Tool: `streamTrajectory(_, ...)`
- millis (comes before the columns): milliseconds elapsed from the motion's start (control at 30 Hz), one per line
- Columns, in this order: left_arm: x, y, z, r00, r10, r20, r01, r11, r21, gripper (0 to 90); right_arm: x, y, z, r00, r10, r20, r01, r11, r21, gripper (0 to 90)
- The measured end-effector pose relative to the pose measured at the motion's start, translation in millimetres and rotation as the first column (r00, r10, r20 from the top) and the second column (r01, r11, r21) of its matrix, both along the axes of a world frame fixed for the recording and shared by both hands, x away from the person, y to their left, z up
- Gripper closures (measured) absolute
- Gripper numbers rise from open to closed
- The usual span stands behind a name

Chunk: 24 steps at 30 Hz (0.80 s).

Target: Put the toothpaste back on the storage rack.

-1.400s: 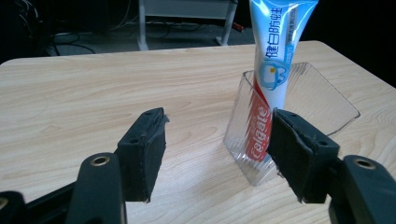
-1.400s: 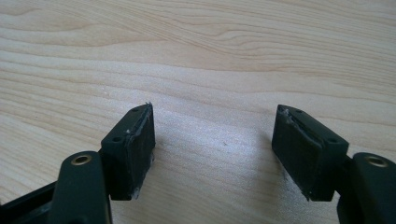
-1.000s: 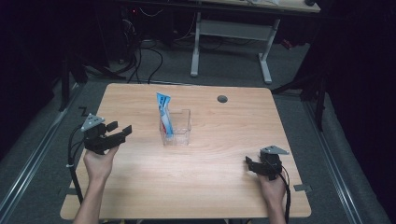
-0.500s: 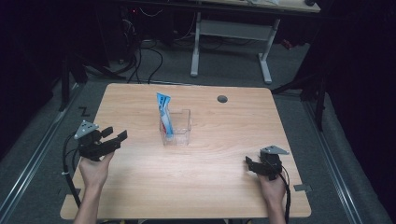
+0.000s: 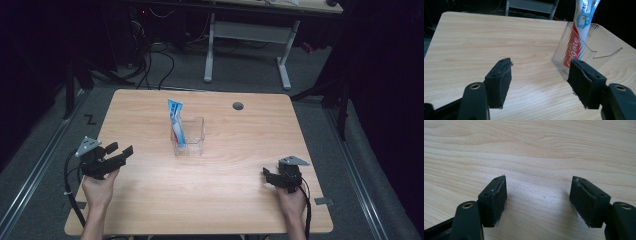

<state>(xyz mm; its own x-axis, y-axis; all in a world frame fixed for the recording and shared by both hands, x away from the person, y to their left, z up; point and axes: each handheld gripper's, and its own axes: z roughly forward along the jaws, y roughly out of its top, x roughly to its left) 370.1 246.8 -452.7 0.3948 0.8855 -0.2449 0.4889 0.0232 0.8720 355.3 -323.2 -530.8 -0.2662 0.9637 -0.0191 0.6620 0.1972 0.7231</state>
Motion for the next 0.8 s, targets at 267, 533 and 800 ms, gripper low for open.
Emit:
streamTrajectory(267,-2.8,1.6,-8.2,0.9998,0.005,-0.021,-0.005,1.0,0.006,34.7,0.0,0.1,0.0,1.0,0.001,0.0,-0.001,1.0,0.0,30.0)
streamTrajectory(533,-4.2,2.8,-14.7,0.9991,0.007,-0.041,-0.006,0.9999,0.012,34.0,0.0,0.1,0.0,1.0,0.001,0.0,-0.001,1.0,0.0,30.0)
streamTrajectory(800,-5.3,4.8,-22.2,0.9981,0.011,-0.06,-0.01,0.9999,0.012,34.0,0.1,-0.1,0.0,1.0,0.004,0.001,-0.004,1.0,-0.002,30.0)
